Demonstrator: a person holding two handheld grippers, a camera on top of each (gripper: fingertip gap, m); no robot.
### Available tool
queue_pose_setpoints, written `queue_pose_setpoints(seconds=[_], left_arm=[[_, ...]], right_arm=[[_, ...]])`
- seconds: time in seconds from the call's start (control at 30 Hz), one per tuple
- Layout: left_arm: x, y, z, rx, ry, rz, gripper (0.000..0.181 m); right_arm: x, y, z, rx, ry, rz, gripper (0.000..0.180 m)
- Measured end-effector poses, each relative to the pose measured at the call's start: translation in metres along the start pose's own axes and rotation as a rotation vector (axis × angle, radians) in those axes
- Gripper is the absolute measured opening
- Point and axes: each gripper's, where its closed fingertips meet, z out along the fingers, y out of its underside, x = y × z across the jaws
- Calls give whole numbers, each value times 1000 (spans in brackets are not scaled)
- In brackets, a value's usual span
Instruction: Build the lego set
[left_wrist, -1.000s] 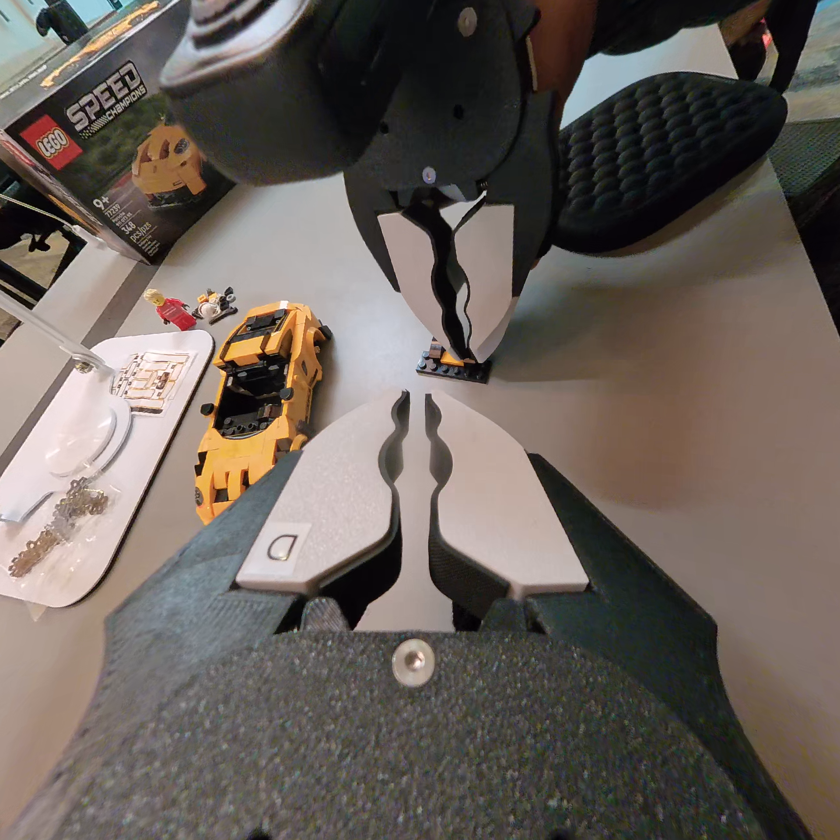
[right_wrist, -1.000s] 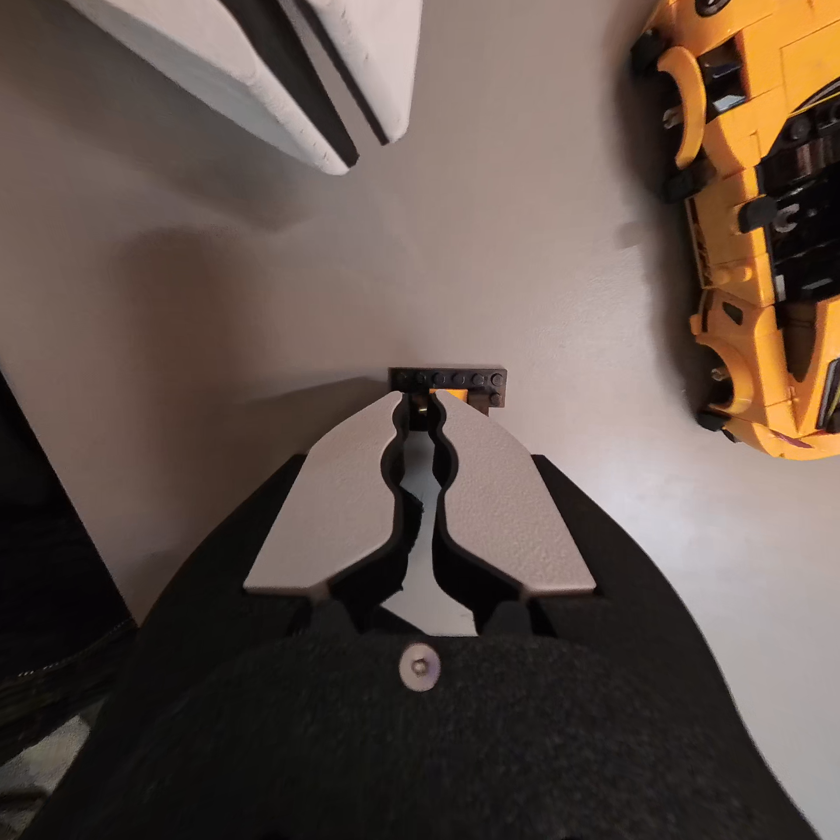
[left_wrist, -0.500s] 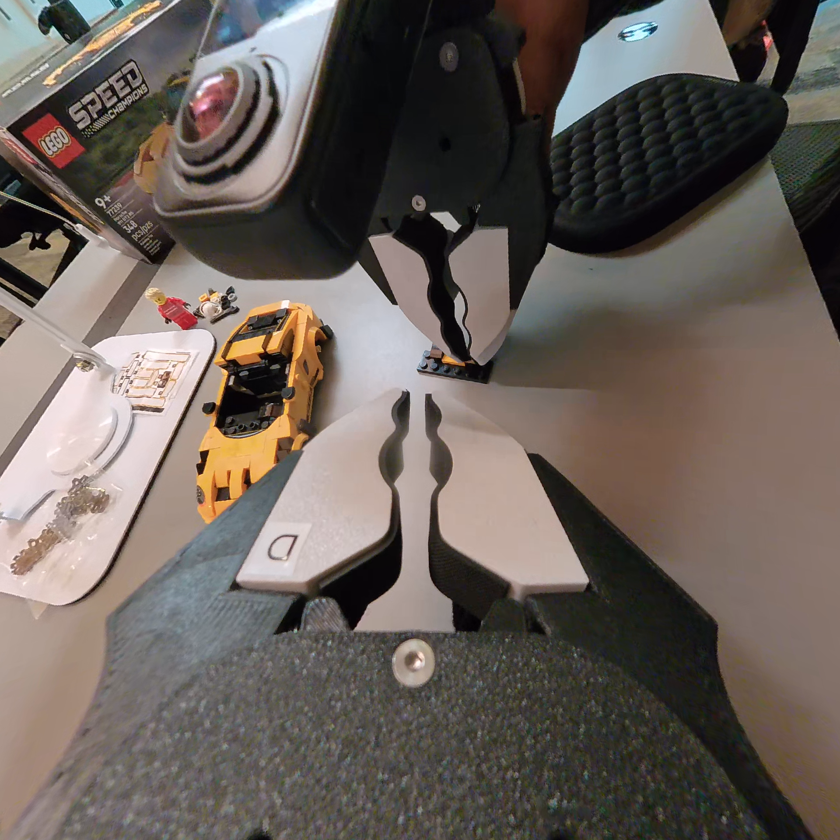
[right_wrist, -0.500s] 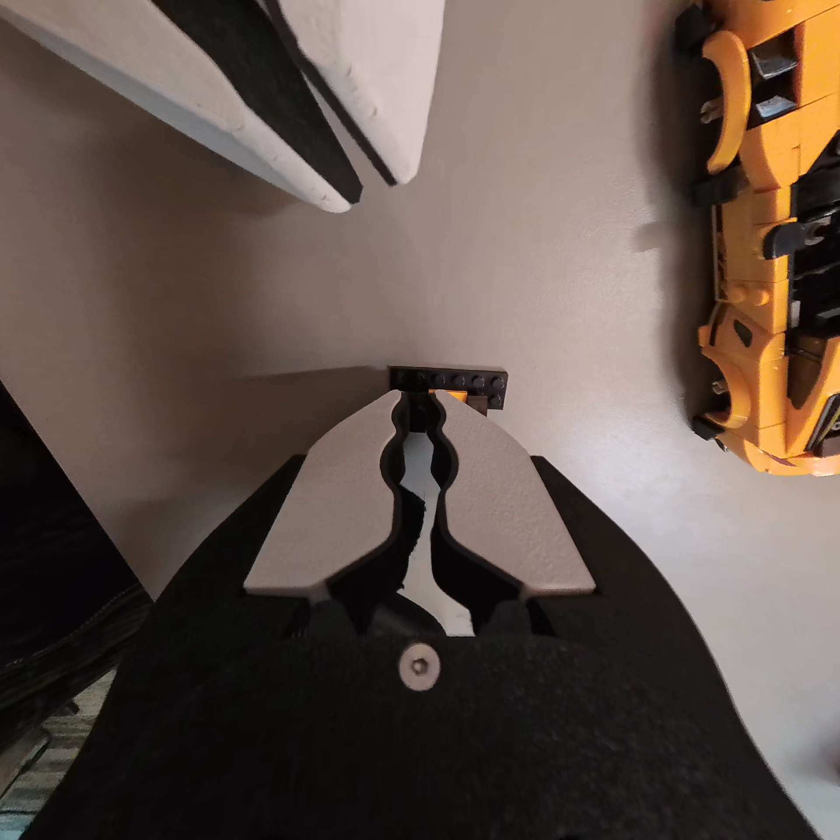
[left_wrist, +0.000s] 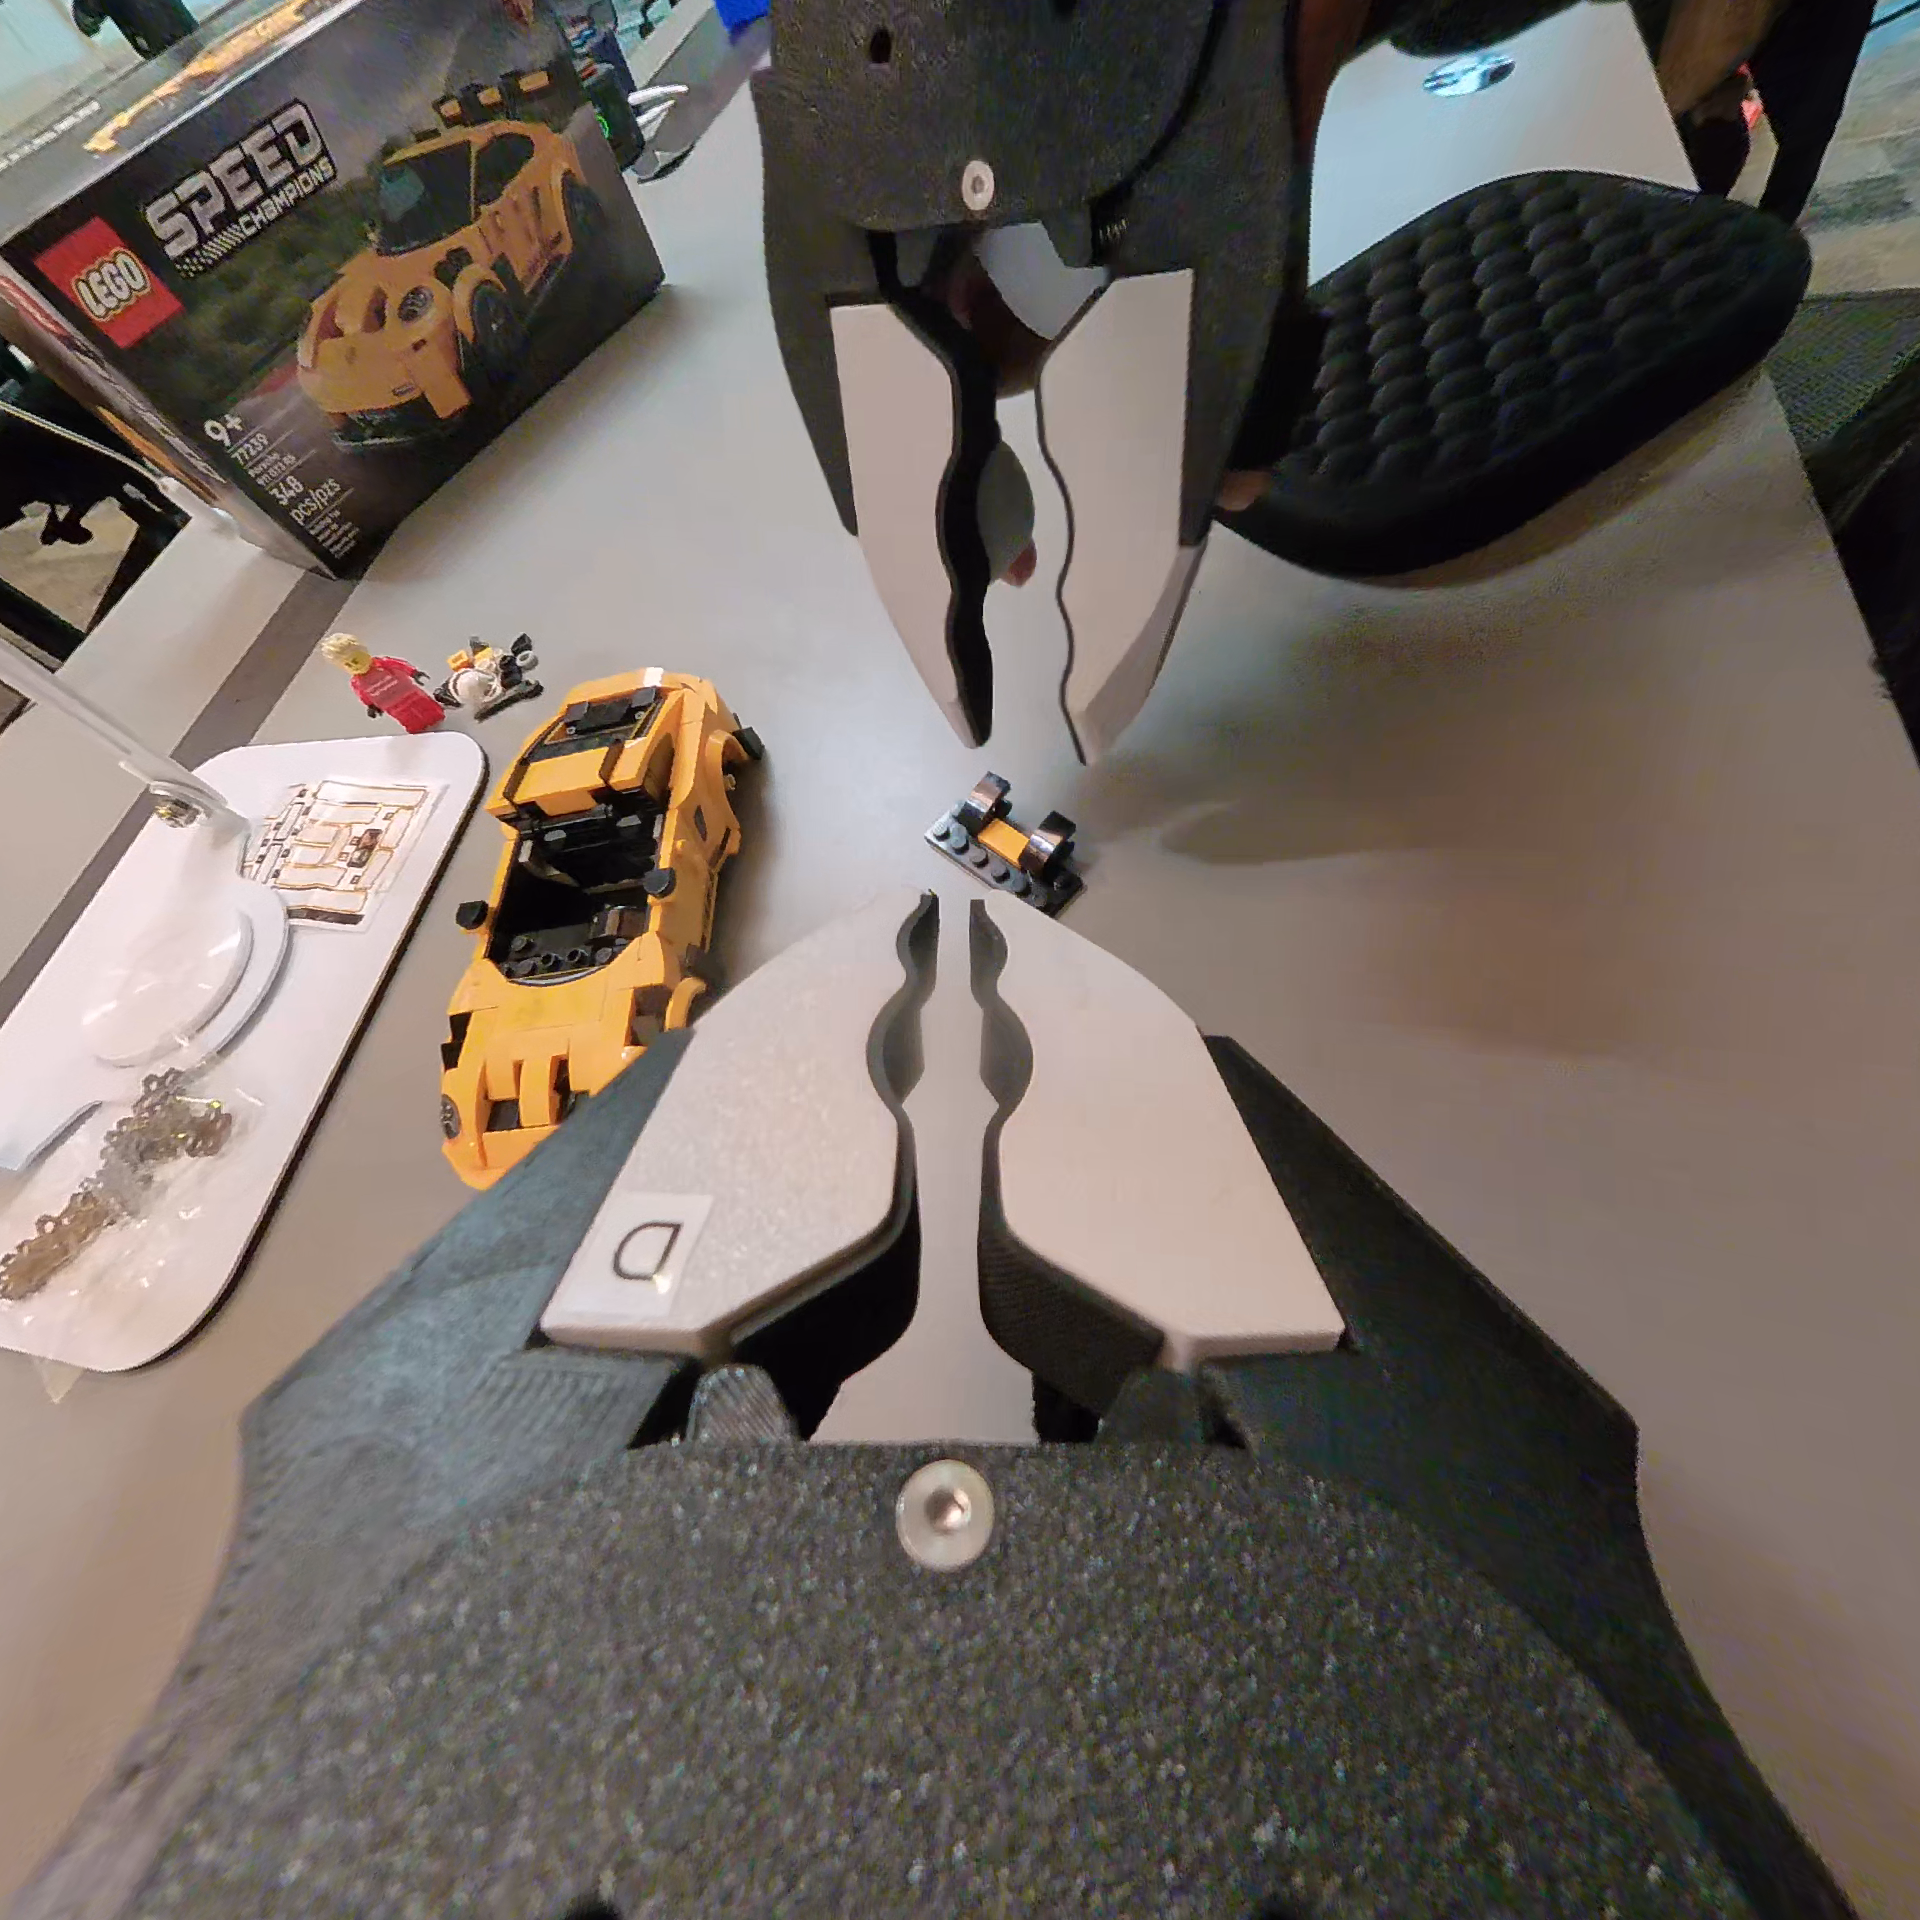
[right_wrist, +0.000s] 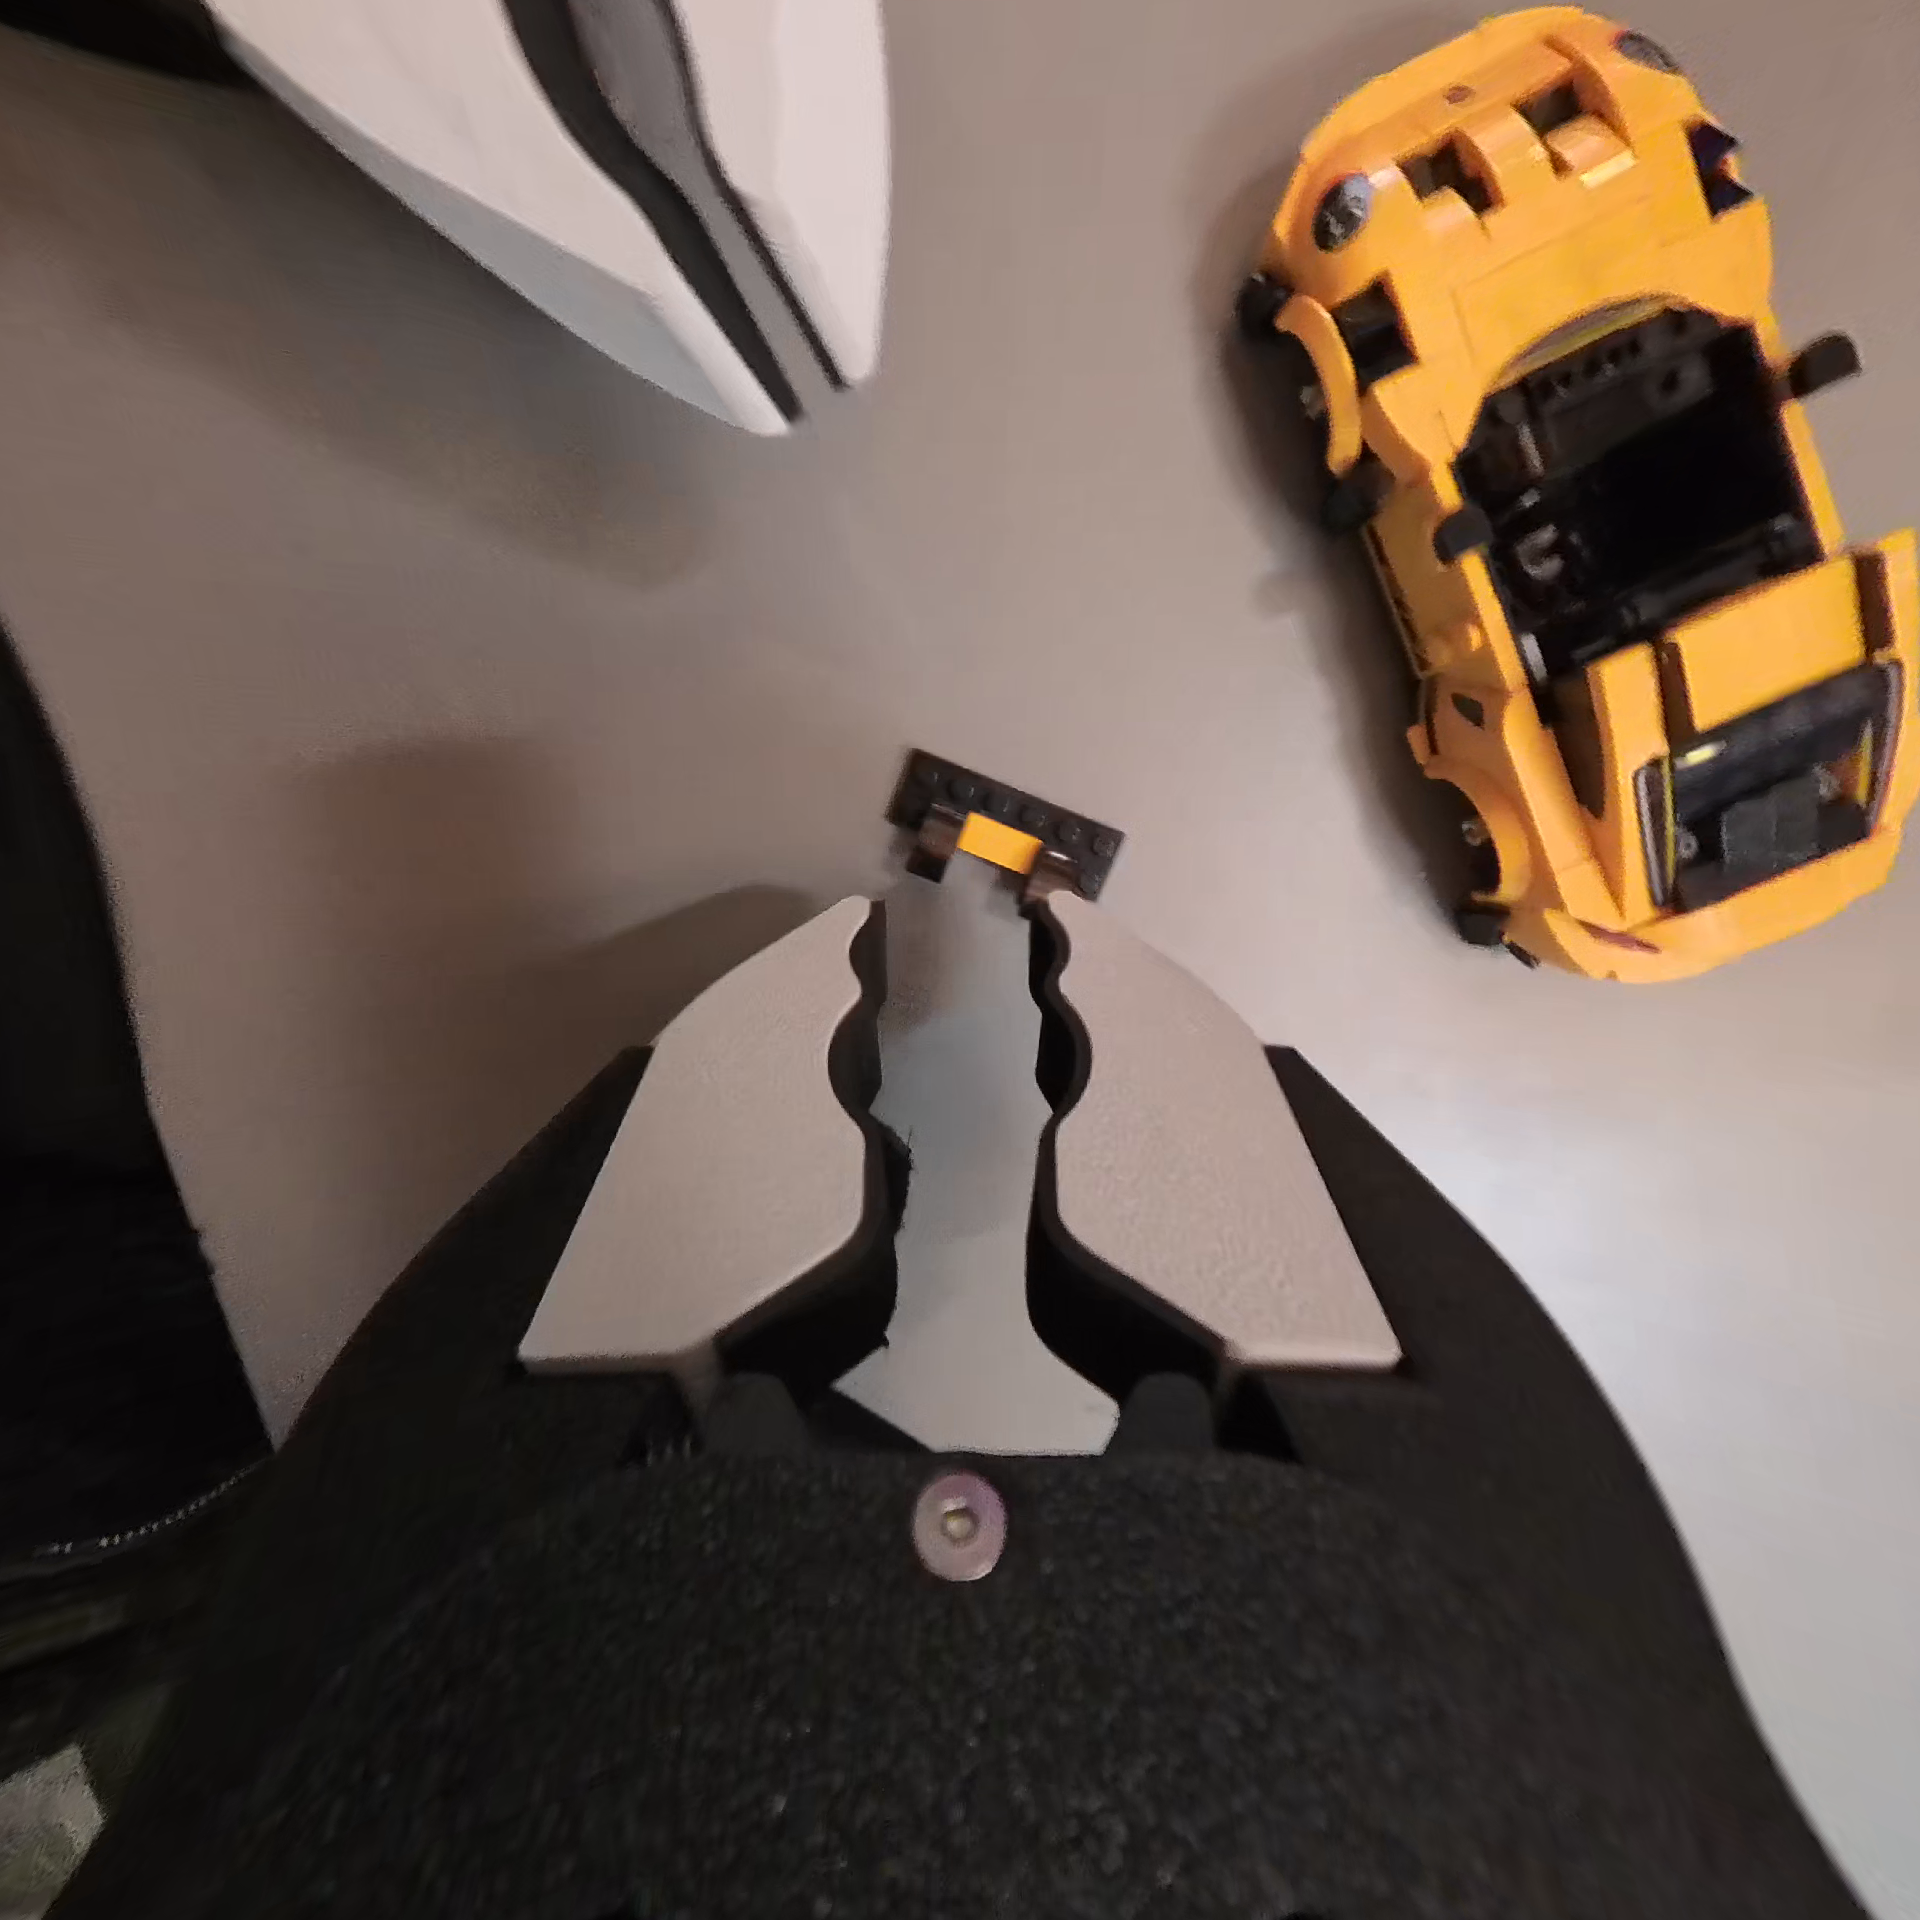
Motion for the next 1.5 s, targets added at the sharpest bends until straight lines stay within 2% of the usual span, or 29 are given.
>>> queue_pose_setpoints(seconds=[0.17,0.3,0.47,0.53,0.73,0.9,1.1,1.2,1.33,1.5], left_arm=[[-1,4,2,-10,9,-18,5],[-2,6,3,-13,11,-24,5],[-1,6,2,-18,8,-12,5],[-2,5,2,-14,2,-7,5],[-3,-5,-2,34,-12,-6,6],[1,-27,-12,166,-7,18,10],[17,-45,-20,277,80,15,12],[23,-55,-25,339,132,-31,22],[26,-64,-28,395,202,-145,43],[25,-67,-30,416,211,-172,45]], right_arm=[[11,2,8,82,9,166,22],[16,5,16,85,40,156,21],[15,7,24,106,11,134,8],[12,1,19,206,-40,133,8],[-7,-42,-52,821,-249,188,8],[-27,-54,-85,1050,-412,180,8],[-42,-63,-93,1098,-470,118,8],[-46,-66,-93,1098,-462,92,8],[-48,-70,-90,1094,-442,74,8],[-46,-71,-84,1073,-429,72,8]])
